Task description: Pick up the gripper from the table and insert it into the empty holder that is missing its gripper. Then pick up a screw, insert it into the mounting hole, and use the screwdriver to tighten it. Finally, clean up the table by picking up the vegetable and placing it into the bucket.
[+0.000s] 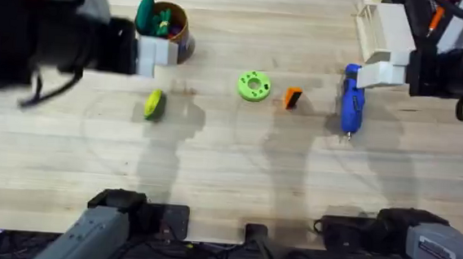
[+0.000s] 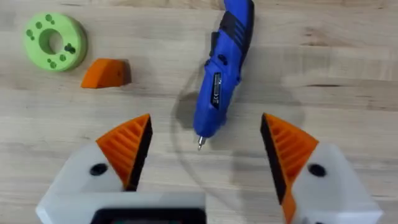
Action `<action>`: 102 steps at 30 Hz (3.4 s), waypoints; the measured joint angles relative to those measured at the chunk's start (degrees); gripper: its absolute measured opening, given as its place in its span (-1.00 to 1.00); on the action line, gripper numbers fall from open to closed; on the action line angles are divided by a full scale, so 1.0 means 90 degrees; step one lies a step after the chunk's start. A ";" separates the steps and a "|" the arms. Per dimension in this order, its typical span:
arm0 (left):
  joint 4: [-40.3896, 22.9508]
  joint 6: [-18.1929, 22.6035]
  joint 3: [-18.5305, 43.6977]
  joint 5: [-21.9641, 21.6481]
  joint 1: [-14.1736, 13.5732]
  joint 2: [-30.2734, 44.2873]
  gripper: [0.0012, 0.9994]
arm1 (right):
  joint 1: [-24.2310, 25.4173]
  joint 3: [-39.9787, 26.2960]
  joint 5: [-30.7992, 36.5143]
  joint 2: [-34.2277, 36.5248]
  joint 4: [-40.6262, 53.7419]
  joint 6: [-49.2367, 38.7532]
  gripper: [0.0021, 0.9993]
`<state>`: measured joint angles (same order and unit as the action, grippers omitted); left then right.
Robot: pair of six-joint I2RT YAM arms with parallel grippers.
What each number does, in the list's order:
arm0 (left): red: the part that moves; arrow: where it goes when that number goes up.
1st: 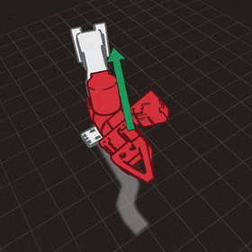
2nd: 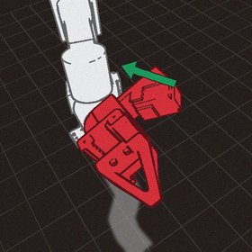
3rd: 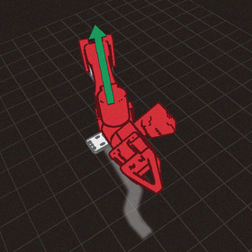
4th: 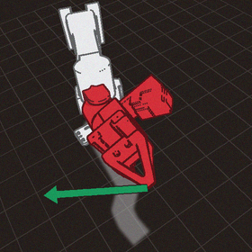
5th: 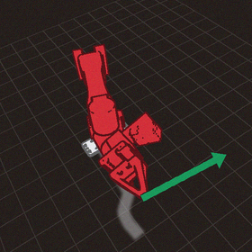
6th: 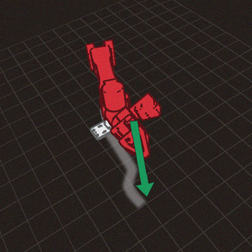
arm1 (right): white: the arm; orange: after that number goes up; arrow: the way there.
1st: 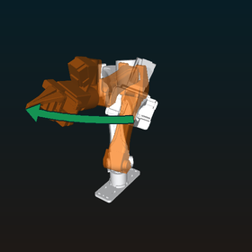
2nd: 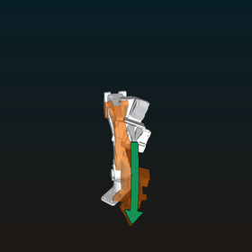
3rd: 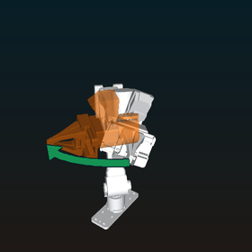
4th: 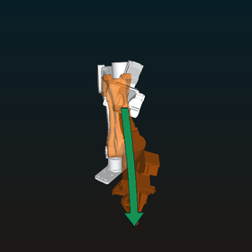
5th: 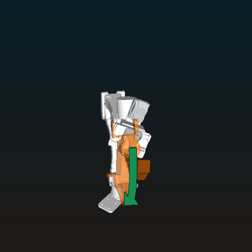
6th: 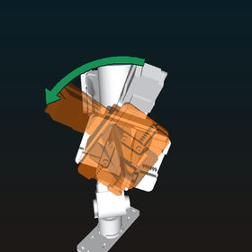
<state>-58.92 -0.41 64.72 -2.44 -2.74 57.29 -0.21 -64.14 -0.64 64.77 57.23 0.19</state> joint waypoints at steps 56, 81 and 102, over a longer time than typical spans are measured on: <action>0.4688 0.0408 -0.4205 0.1689 0.0000 -0.4630 0.97 | 0.0000 -0.0002 0.0000 0.0000 0.0002 0.0000 0.98; 0.7025 0.0089 -0.6775 0.2401 0.0000 -0.6331 0.97 | 0.0000 -0.0002 0.0000 0.0000 0.0002 0.0000 0.99; 0.7346 -0.0064 -0.7141 0.3335 0.0325 -0.6333 0.97 | 0.0000 -0.0002 0.0000 0.0002 0.0002 0.0000 0.99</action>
<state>7.19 -0.99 0.45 27.58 0.19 0.30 -0.21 -64.16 -0.64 64.79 57.25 0.19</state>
